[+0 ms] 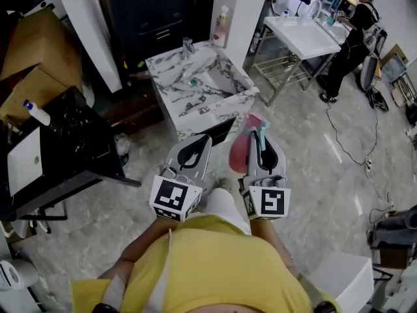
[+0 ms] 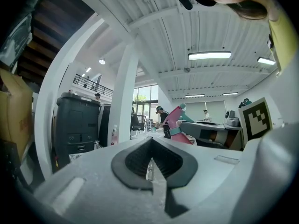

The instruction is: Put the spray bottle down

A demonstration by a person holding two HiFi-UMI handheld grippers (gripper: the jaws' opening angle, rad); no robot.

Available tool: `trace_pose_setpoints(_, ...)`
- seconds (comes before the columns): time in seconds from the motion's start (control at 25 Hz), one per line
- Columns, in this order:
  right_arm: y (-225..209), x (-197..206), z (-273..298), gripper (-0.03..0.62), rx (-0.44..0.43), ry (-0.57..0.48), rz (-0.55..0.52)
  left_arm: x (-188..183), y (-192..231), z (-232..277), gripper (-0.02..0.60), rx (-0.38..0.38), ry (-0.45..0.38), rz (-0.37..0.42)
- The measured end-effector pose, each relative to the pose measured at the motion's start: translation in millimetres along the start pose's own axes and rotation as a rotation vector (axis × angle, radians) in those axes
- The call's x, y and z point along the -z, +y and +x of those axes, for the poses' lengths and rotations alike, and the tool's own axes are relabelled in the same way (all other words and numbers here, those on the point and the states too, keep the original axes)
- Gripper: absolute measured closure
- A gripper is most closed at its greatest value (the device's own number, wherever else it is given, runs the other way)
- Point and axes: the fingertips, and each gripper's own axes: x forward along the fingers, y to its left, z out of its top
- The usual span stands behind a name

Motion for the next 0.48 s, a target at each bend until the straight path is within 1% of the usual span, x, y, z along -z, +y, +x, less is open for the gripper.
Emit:
trace_pose_setpoints(0.12, -7, 6, 22, 0.556, -0.015, -0.007, -0.001, 3, 12, 15, 0.581, -0.004, 0.0, -0.01)
trace_pose_setpoints(0.24, -18, 12, 53, 0.556, -0.03, -0.011, -0.001, 5, 30, 37, 0.581, -0.027, -0.004, -0.007)
trace_pose_setpoints(0.32, -27, 21, 76, 0.556, -0.037, 0.032, 0.003, 5, 46, 56, 0.581, -0.05, -0.007, -0.007)
trace_pose_setpoints(0.4, -34, 28, 103, 0.556, -0.062, 0.051, 0.005, 5, 63, 77, 0.581, -0.079, -0.011, -0.01)
trace_pose_setpoints(0.48, -42, 30, 133, 0.556, -0.1, 0.019, 0.0, 3, 80, 99, 0.581, -0.103, -0.018, -0.014)
